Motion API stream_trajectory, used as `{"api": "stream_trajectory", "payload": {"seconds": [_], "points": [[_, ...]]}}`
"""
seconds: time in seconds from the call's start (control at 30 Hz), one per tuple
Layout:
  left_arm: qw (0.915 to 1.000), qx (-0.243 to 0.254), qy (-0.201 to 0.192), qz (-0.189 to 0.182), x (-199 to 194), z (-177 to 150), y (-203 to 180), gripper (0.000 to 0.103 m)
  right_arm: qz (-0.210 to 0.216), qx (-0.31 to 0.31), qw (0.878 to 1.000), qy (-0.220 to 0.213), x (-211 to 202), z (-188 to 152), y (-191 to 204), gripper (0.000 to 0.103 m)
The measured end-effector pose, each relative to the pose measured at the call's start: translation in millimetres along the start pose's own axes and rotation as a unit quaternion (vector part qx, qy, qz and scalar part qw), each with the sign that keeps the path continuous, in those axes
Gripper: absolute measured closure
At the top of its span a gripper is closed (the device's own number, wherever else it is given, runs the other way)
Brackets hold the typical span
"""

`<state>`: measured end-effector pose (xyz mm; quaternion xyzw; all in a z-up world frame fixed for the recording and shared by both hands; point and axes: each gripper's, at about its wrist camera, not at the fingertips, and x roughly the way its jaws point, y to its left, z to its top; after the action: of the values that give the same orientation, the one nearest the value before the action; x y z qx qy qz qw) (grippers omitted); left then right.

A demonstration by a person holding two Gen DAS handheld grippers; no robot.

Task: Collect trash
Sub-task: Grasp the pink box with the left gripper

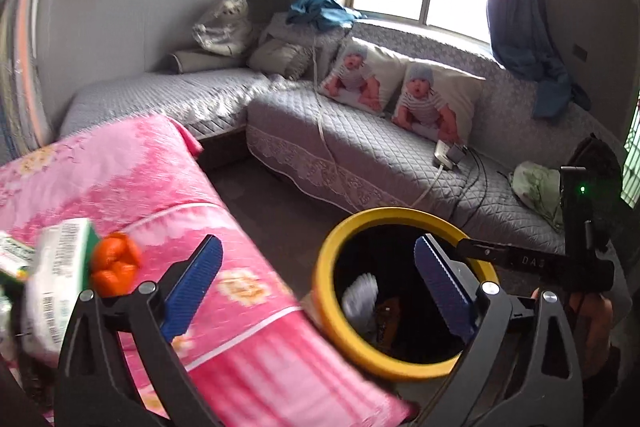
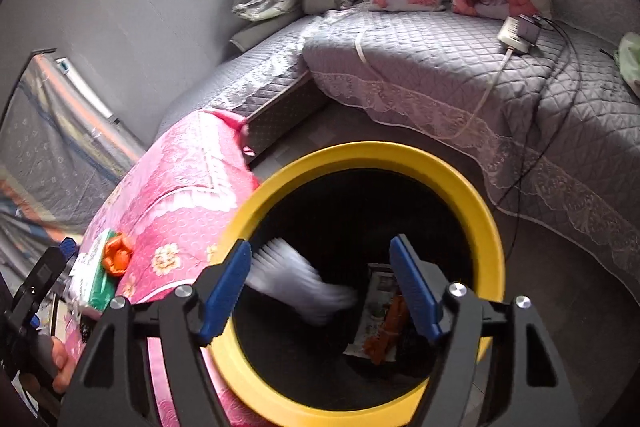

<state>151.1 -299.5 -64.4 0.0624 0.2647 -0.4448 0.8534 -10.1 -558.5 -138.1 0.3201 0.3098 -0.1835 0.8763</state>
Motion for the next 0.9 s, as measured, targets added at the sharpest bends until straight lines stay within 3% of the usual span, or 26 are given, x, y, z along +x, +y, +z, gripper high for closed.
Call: {"api": "stream_trajectory", "payload": {"seconds": [0.23, 0.4, 0.73, 0.9], "points": [[0.9977, -0.037, -0.003, 0.057, -74, -32, 68, 0.009, 0.064, -0.056, 0.996, 0.019, 6, -8, 53, 0.034], [0.9957, -0.05, 0.03, 0.072, -106, -66, 97, 0.009, 0.086, -0.081, 0.992, 0.036, 14, -17, 87, 0.034], [0.991, -0.036, 0.114, 0.06, -81, -101, 107, 0.009, 0.096, -0.12, 0.987, 0.052, 15, -28, 124, 0.034], [0.9874, -0.01, 0.135, 0.082, -64, -107, 104, 0.01, 0.097, -0.125, 0.986, 0.052, 14, -29, 126, 0.033]]}}
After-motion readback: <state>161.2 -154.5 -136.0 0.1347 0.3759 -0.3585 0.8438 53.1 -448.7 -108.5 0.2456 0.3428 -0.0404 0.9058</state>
